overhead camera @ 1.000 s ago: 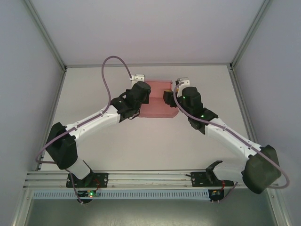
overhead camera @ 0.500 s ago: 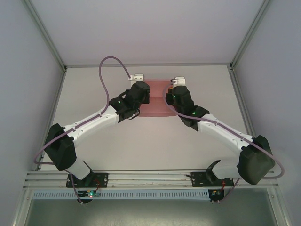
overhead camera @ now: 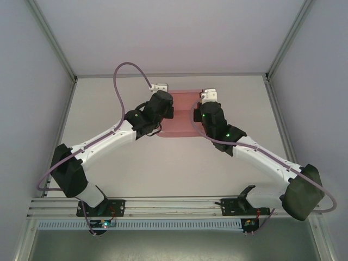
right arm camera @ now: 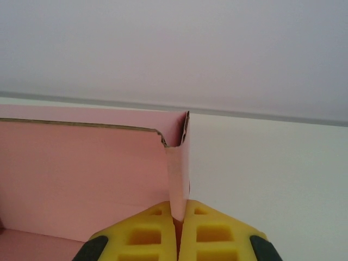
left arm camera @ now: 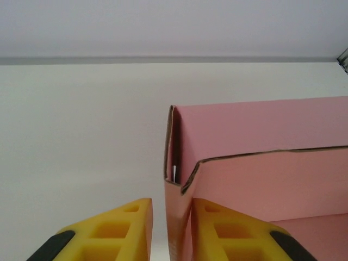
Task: Assemble paper box
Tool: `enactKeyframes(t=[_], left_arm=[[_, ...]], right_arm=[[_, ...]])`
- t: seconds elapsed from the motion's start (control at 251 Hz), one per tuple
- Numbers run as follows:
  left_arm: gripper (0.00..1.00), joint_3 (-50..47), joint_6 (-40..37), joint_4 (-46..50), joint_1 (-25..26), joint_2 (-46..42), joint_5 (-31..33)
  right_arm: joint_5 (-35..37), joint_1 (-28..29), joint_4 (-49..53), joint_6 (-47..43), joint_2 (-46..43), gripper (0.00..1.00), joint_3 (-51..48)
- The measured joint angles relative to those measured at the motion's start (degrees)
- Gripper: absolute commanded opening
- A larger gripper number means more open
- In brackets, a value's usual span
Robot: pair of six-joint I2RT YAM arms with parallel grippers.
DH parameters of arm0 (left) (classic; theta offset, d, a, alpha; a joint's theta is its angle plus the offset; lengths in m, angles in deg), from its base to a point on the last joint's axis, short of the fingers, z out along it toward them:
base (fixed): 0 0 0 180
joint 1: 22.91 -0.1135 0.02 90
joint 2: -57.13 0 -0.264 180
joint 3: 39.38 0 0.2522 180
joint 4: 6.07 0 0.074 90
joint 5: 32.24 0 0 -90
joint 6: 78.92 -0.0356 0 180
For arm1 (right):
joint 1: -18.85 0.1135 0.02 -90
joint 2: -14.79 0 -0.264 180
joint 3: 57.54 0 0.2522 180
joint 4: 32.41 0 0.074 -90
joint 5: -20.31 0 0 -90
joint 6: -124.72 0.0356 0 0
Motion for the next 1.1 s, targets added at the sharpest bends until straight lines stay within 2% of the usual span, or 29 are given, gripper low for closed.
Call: enactKeyframes(t=[0.088, 0.407, 0.467, 0.591, 0.762, 0.886, 1.05, 1.097], left_arm=[[0.21, -0.22, -0.11, -0.04, 0.00, -0.44, -0.04], [0.21, -0.48, -0.42, -0.02, -0.26, -0.35, -1.29], [0.16, -0.48, -0.39, -0.04, -0.26, -0.35, -1.36], [0.12, -0.46, -0.57, -0.02, -0.26, -0.15, -0.92], [0.15, 1.27, -1.09, 0.70, -0.09, 2.43, 4.28], [0.19, 5.40, 1.25, 4.96, 0.13, 5.88, 8.85], [0.08, 6.54, 4.92, 8.50, 0.17, 6.80, 10.51], [0.01, 6.86, 5.57, 9.33, 0.28, 6.91, 10.78]], right_arm=[[-0.76, 0.00, 0.00, 0.04, -0.17, 0.00, -0.15], [-8.52, -1.62, 0.17, 0.85, -3.98, 0.00, -0.55], [-9.25, -1.68, 0.70, 0.85, -4.39, 0.00, -0.55], [-9.70, -2.03, 1.62, 0.85, -4.63, 0.00, -0.57], [-10.34, -1.51, 2.51, 0.20, -5.75, 0.00, -0.98], [-9.40, -0.09, 2.58, -1.46, -6.71, 0.00, -1.64], [-7.23, 2.12, 2.16, -3.58, -7.02, 0.00, -2.64], [-6.75, 2.43, 1.70, -4.04, -7.02, 0.00, -3.08]])
